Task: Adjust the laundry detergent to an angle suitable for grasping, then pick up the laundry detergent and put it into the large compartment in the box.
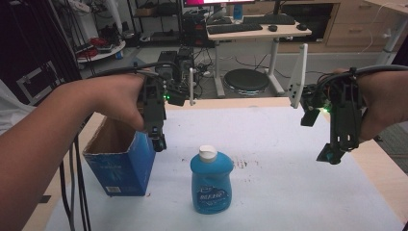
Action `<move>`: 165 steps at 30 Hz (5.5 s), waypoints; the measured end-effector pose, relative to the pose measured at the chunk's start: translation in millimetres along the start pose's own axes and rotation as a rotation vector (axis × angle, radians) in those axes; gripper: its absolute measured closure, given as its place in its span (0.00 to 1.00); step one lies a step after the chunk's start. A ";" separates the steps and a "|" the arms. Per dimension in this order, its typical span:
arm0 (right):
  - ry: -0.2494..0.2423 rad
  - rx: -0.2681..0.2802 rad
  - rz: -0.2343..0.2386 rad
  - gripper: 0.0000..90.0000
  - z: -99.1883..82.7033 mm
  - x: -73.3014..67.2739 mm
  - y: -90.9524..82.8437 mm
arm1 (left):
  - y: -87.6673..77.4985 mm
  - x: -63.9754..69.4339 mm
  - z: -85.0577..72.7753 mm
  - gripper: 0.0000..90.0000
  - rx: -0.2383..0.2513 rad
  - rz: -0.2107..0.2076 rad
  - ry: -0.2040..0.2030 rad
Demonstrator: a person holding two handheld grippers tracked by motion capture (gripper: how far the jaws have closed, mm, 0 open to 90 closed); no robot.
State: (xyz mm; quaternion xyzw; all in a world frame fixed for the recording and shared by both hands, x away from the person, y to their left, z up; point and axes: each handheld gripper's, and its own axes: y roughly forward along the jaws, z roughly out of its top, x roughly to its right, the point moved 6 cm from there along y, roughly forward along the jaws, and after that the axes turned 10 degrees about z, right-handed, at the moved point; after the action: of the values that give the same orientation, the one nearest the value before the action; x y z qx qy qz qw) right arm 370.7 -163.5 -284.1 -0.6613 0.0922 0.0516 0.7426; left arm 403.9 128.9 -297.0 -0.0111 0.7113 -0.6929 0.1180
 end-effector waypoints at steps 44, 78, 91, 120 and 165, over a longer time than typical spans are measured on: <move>0.007 -0.008 0.002 0.01 -1.4 7.6 4.9 | -23.1 16.7 1.6 0.02 0.225 -0.029 0.032; 0.016 -0.004 -0.011 0.01 -5.5 7.1 5.8 | -4.2 51.4 49.2 0.02 0.272 -0.019 0.093; 0.022 0.007 -0.011 0.01 -6.9 7.9 4.9 | 13.4 62.6 67.5 0.02 0.227 -0.021 0.126; 0.016 0.004 -0.005 0.01 -6.3 8.9 9.2 | 39.4 68.7 89.0 0.02 0.090 0.012 0.130; 0.023 -0.001 -0.006 0.01 -9.9 7.1 12.1 | 46.9 71.9 92.9 0.17 0.041 0.042 0.134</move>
State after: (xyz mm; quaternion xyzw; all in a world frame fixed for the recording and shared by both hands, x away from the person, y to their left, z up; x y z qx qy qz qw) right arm 374.5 -172.3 -298.4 -0.6627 0.0988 0.0420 0.7412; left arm 358.0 26.6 -355.5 0.0527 0.7031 -0.7040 0.0847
